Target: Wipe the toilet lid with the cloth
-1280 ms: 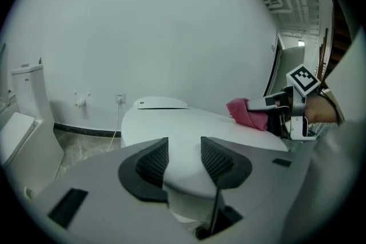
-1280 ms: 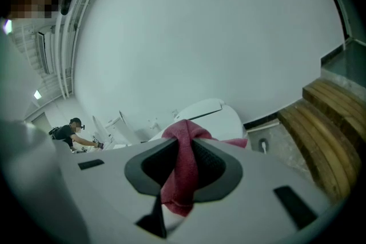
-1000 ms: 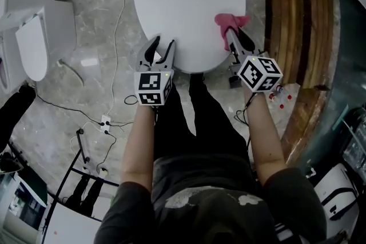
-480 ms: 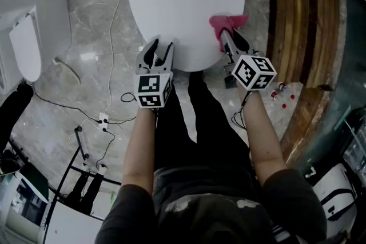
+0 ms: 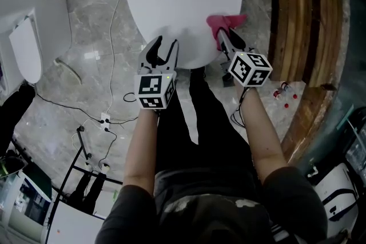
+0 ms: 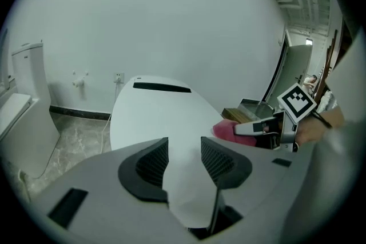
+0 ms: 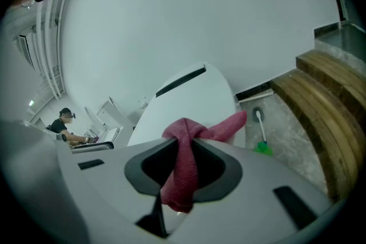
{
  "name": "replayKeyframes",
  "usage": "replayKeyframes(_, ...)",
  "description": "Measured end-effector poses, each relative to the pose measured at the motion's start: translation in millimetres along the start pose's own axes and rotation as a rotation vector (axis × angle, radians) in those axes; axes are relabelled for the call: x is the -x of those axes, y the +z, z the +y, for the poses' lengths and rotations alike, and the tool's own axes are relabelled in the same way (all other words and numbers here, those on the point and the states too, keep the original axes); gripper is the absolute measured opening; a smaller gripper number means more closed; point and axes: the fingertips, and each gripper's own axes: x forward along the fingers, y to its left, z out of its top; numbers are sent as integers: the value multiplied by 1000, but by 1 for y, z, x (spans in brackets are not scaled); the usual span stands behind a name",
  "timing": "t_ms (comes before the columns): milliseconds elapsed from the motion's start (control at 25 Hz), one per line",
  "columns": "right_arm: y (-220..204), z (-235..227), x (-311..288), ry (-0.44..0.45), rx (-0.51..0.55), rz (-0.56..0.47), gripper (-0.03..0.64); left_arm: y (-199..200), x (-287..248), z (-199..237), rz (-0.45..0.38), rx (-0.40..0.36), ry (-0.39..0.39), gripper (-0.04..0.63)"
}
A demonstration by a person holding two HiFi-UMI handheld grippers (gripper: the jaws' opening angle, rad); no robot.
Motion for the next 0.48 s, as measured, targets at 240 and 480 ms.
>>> replayKeyframes(240,41,37,40,61,4,-47,67,38,12,-4,-26,-18,5,196)
replayKeyframes(480,97,79,65,151,67,-106,67,113,25,-11,-151,-37,0,196)
